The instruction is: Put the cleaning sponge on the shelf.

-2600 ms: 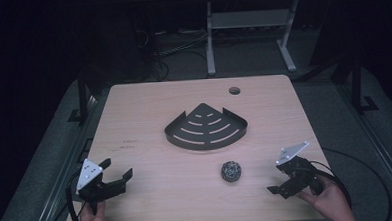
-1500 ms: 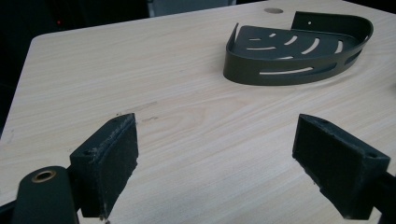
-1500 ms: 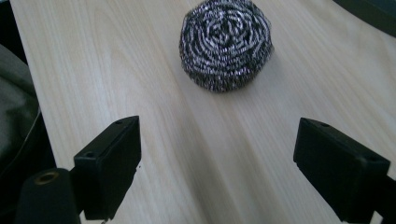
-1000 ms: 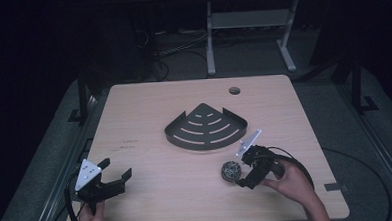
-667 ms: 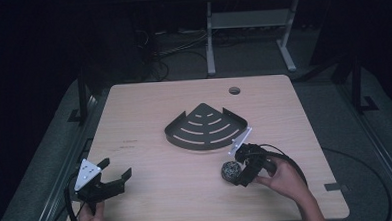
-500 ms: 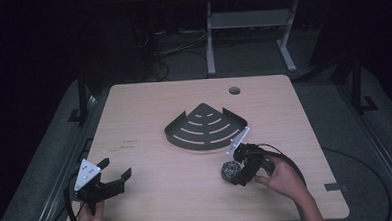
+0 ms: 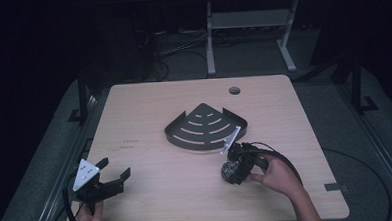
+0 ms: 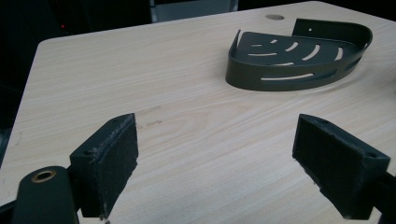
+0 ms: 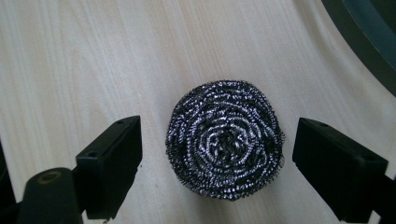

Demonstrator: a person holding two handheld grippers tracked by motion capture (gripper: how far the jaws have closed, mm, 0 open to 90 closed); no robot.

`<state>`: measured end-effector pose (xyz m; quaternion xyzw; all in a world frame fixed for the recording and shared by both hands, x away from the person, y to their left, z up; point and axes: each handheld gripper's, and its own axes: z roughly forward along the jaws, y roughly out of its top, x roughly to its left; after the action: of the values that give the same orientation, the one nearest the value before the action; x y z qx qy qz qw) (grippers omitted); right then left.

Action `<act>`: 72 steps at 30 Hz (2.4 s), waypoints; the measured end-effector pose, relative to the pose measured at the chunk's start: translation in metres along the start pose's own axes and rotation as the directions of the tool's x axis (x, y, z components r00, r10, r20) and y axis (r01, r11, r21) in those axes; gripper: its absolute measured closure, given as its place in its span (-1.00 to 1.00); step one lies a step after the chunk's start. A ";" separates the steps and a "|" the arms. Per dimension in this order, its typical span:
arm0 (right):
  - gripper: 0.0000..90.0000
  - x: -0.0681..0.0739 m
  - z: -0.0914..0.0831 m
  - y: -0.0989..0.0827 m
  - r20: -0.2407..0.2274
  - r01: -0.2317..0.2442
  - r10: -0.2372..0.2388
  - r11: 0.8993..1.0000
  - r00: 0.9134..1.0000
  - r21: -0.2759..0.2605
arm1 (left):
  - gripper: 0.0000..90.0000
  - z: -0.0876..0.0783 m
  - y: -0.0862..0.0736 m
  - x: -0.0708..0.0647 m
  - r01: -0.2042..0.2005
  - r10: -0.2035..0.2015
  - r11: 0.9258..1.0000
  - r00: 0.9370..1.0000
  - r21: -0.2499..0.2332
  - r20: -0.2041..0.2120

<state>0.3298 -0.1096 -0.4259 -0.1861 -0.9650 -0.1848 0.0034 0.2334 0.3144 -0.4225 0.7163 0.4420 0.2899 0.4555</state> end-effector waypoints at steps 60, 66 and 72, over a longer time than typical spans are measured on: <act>-0.24 -0.010 -0.015 0.012 -0.042 0.023 -0.022 1.000 0.999 0.012 | -0.70 -0.003 0.001 0.000 0.009 -0.009 1.000 1.000 -0.014 0.002; -0.24 -0.012 -0.018 0.015 -0.049 0.024 -0.024 1.000 0.999 0.006 | -0.70 -0.003 0.001 0.000 0.011 -0.011 1.000 1.000 -0.015 0.002; -0.23 -0.013 -0.023 0.020 -0.053 0.029 -0.029 1.000 0.998 -0.001 | -0.70 -0.004 0.002 0.000 0.015 -0.015 1.000 1.000 -0.019 0.000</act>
<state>0.3478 -0.1052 -0.3983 -0.1670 -0.9672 -0.1897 0.0262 0.2310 0.3158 -0.4195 0.7087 0.4445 0.2906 0.4645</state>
